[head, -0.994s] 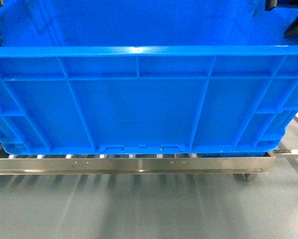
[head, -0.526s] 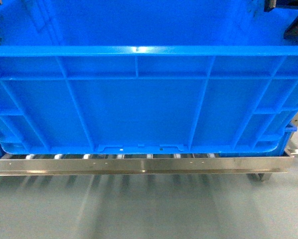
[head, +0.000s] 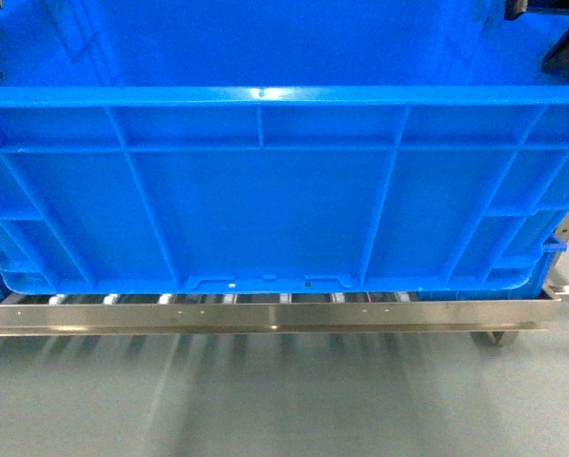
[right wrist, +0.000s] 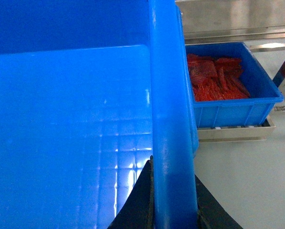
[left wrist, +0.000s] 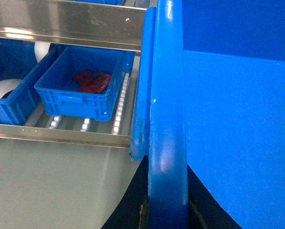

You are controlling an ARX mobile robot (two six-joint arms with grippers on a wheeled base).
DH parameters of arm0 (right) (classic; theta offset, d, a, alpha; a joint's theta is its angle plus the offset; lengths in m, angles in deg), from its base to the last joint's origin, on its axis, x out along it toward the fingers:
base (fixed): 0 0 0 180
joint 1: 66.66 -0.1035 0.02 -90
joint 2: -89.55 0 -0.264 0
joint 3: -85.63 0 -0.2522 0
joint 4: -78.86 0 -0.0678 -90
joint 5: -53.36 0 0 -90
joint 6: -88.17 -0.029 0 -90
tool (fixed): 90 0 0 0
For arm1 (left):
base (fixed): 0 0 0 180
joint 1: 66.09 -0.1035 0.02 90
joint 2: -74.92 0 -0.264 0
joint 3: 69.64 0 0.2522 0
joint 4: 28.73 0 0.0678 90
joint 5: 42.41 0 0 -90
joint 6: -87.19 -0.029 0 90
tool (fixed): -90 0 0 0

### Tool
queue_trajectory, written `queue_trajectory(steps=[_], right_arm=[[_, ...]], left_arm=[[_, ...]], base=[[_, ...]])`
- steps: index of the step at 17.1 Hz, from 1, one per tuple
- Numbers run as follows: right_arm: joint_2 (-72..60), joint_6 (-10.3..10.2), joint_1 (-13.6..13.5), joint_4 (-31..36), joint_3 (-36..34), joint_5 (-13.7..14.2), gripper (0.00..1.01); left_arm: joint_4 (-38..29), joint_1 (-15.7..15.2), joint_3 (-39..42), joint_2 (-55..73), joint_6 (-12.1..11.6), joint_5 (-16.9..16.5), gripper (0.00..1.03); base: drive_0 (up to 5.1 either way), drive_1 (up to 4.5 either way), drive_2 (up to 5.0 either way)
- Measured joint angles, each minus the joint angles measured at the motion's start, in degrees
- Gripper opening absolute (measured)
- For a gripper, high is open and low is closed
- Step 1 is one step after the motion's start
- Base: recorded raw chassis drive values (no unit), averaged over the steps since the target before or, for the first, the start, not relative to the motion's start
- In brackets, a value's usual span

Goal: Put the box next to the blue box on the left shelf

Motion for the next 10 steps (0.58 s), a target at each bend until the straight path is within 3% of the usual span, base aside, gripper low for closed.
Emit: queue_trajectory(steps=[10], right_arm=[[0.0, 0.0, 0.0, 0.4, 0.0, 0.0, 0.09]], left_arm=[[-0.3, 0.0, 0.0, 0.0, 0.0, 0.0, 0.08]], base=[[0.0, 0.00, 0.0]])
